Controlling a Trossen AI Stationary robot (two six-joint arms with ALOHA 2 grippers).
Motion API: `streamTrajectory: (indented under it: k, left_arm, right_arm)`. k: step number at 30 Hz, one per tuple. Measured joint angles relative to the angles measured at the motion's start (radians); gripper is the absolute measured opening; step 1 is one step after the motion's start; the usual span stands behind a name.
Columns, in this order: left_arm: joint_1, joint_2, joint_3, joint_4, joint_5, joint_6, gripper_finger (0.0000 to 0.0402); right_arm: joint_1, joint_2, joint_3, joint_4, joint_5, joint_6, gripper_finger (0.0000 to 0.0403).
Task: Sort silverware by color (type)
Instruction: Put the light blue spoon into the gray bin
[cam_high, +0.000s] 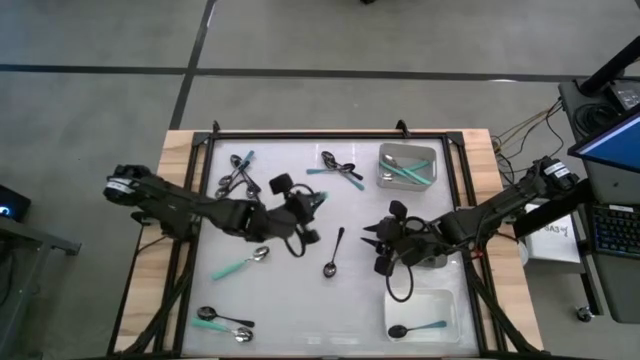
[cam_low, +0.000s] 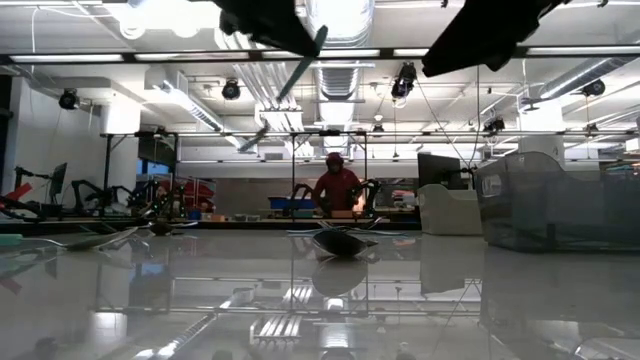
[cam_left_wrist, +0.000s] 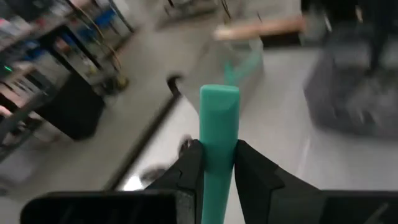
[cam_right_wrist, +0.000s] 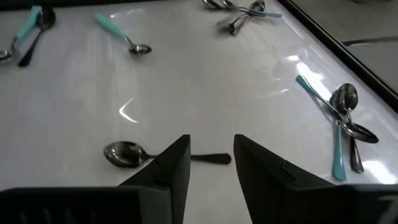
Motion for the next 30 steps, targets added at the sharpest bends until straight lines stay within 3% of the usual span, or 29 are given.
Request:
streamTrajectory:
  k: [5, 12, 19, 30]
  left_arm:
    - [0.032, 0.032, -0.048, 0.344, -0.007, 0.047, 0.0048]
    - [0.039, 0.145, -0.033, 0.625, 0.004, 0.053, 0.0048]
    - [0.031, 0.2, 0.0, 0.702, 0.016, 0.057, 0.0048]
    - [0.022, 0.199, 0.0, 0.78, 0.057, 0.115, 0.0048]
  right_arm:
    - [0.0, 0.001, 0.0, 0.117, 0.033, 0.002, 0.0116]
    - [0.0, 0.001, -0.001, 0.254, 0.229, -0.019, 0.0116]
    - [-0.001, 0.001, -0.003, 0.247, 0.34, -0.063, 0.0116]
    - [-0.047, 0.038, -0.019, 0.308, 0.359, -0.18, 0.0116]
